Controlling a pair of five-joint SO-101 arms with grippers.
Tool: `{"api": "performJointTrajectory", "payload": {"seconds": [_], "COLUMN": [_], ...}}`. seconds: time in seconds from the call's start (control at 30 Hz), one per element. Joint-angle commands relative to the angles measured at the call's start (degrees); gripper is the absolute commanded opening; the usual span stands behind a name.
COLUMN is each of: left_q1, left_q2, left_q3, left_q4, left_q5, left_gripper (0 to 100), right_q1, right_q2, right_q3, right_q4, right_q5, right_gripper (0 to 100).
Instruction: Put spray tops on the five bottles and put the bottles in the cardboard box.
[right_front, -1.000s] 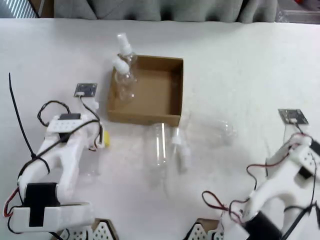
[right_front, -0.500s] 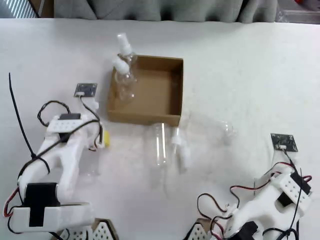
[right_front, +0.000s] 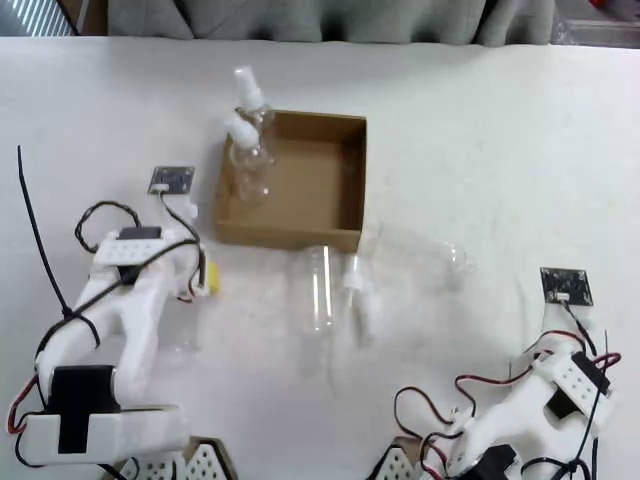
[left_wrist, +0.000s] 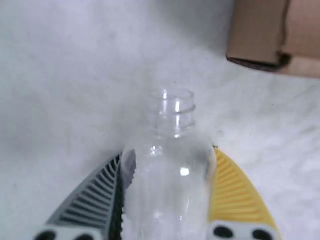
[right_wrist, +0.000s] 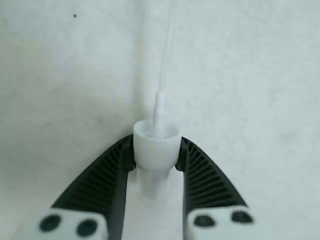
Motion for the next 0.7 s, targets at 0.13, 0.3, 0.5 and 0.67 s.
{"api": "performJointTrajectory", "payload": {"seconds": [0.13, 0.3, 0.5, 0.67], "left_q1": [-0.6, -0.6, -0.5, -0.5], "left_q2": [-0.6, -0.5, -0.5, -0.5], "left_q3": [-2.7, -2.7, -2.8, -2.8], "left_q4": [-0.8, -0.8, -0.8, -0.8], "left_q5": [0.7, 0.7, 0.7, 0.7], "left_gripper": [2, 2, 2, 2], "right_q1": [0.3, 0.9, 3.9, 4.6], "right_q2": [-1.5, -1.8, -1.4, -1.2], "right_q3": [-10.1, -11.8, -11.1, -7.4], "right_q4": [3.4, 8.5, 10.2, 5.8], "right_q5": [17.5, 34.6, 46.9, 54.9], "right_gripper": [1.7, 1.7, 1.7, 4.0]}}
